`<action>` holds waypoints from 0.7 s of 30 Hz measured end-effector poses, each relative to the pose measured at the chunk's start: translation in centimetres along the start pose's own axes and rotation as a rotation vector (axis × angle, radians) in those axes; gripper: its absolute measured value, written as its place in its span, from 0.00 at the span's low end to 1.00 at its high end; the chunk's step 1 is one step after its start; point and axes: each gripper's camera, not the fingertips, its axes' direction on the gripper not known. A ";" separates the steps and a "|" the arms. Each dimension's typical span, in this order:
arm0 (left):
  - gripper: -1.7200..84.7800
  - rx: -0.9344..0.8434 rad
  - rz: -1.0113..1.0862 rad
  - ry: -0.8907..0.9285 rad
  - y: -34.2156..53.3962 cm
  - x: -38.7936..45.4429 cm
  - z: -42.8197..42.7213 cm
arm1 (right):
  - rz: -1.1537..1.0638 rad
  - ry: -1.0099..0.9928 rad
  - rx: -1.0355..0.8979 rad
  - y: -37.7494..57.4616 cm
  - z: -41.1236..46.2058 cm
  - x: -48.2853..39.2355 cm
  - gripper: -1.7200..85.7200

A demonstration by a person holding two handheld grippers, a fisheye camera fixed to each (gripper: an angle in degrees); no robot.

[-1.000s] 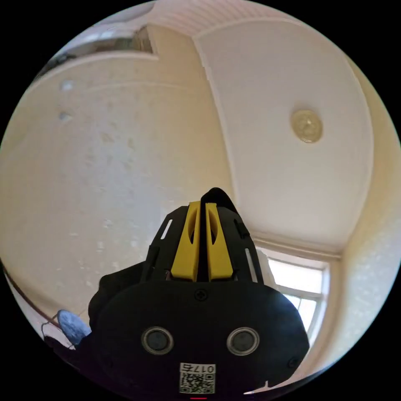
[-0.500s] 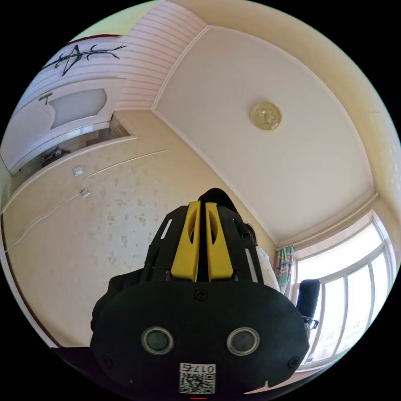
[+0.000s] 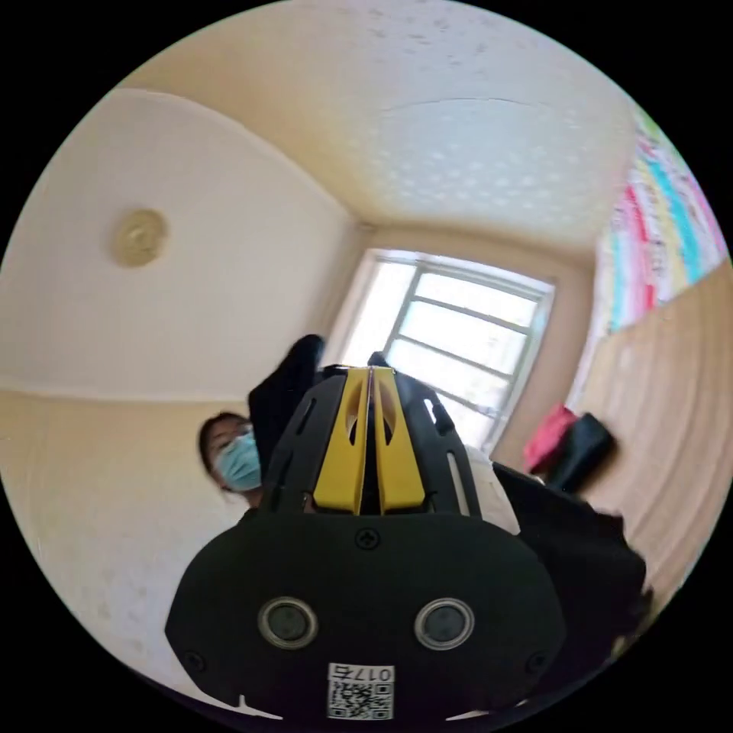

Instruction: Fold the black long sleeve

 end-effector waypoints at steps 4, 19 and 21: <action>0.01 0.083 0.039 0.011 -2.8 1.9 -2.0 | 0.038 0.224 0.030 1.6 -3.2 0.7 0.03; 0.01 0.105 0.173 -0.428 -9.3 9.3 -4.5 | -0.462 0.774 -0.259 6.2 7.8 -1.8 0.20; 0.01 0.117 0.162 -0.395 -9.7 9.5 -5.2 | -0.494 0.854 -0.267 5.5 8.7 -0.3 0.25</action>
